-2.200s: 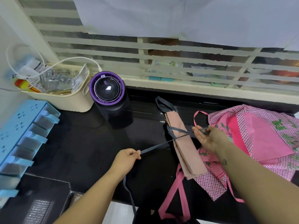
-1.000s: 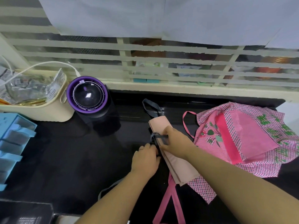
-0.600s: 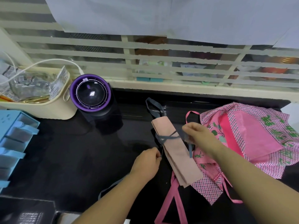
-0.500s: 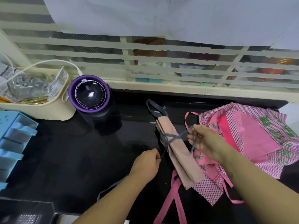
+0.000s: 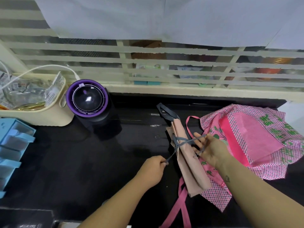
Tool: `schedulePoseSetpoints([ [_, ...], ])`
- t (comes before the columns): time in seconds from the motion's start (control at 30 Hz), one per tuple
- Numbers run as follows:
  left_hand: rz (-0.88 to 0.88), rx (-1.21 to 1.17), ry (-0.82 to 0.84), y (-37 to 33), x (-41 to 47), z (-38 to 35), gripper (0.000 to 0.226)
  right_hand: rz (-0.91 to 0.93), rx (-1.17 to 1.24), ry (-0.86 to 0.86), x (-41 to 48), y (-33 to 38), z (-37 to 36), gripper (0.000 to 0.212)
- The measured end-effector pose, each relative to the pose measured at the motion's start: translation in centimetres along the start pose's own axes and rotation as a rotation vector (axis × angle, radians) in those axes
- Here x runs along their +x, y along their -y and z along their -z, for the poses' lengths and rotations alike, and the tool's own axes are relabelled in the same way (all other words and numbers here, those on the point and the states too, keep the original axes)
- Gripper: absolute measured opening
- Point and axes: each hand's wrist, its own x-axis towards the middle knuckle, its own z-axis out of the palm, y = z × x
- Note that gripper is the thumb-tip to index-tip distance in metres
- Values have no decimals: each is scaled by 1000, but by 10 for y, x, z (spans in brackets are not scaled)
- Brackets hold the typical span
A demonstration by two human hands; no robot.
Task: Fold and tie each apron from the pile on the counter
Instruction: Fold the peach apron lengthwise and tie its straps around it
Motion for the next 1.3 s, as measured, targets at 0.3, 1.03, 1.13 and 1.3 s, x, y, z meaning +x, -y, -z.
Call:
schedulePoseSetpoints([
  [0.3,-169,-710,14,-44,-10,0,24,-152,77,47,-19,-31,-27,40],
  [1.03,-142,-123,-150,-2,9,0,22,537,-1268,299,-19,-8,4,16],
  [1.13,-150,-26,-183,4,4,4,22,712,-1620,468,-13,-9,2,14],
  [1.3,-72,54,-163,22,-5,13,25,812,-1855,577,-1,2,2,17],
])
